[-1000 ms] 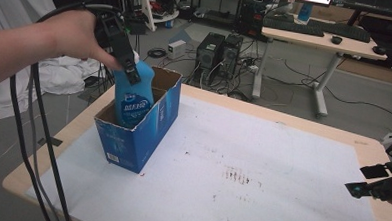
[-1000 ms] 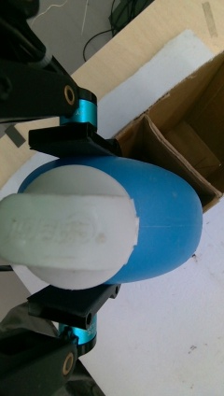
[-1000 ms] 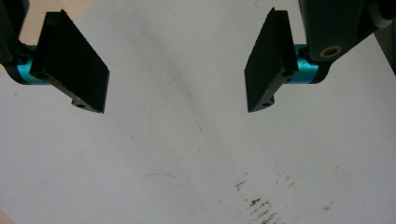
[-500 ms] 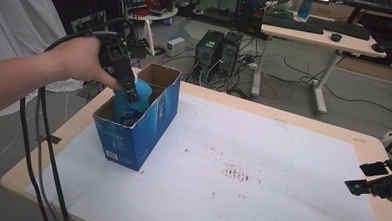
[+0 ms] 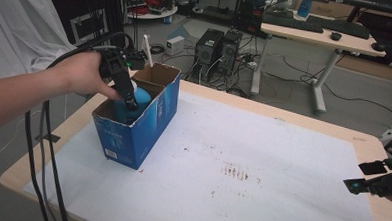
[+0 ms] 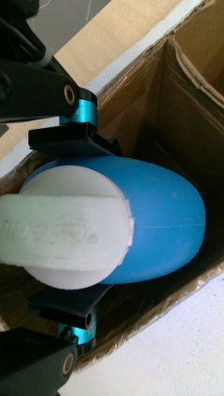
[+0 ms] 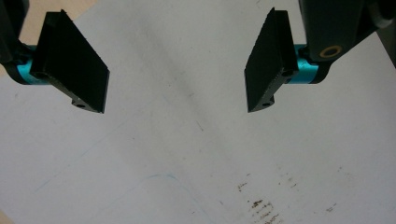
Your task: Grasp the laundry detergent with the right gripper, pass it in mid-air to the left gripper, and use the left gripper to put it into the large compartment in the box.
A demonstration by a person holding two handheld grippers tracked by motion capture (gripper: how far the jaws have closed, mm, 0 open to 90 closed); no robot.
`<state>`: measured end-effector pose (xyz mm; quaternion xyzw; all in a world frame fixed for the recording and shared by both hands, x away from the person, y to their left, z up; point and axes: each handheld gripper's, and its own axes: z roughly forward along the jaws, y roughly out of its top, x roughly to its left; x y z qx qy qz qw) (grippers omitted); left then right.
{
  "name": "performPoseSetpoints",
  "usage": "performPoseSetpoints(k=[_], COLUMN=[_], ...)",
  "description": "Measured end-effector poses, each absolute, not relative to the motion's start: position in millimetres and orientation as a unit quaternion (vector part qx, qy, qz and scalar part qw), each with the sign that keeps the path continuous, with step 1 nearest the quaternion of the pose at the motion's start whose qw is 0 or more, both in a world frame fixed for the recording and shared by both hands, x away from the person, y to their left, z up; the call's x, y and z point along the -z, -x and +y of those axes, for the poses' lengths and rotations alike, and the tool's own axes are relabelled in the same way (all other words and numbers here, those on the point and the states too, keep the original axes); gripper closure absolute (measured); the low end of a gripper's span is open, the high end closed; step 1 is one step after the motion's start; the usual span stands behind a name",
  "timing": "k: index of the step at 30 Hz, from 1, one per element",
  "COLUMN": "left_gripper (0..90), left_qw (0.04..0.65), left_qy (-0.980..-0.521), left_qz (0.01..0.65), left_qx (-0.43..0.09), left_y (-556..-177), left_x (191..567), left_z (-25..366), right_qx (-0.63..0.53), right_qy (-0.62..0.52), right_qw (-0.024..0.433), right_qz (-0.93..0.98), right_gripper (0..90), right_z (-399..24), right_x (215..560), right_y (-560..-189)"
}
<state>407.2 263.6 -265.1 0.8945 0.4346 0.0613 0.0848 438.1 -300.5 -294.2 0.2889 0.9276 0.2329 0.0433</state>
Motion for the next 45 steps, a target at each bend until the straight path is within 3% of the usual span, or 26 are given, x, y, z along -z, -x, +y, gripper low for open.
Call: performPoseSetpoints(k=[45], left_gripper=[37.0], left_qw=[0.077], left_qy=[-0.896], left_qz=[0.433], left_qx=[-0.062], left_y=[-406.4], left_x=[277.3], left_z=[261.4], right_qx=[-0.233], right_qy=[-0.292], right_qw=[0.042], right_qz=[0.927], right_gripper=[21.9], right_z=[-303.0], right_x=[296.0], right_y=[-436.5])
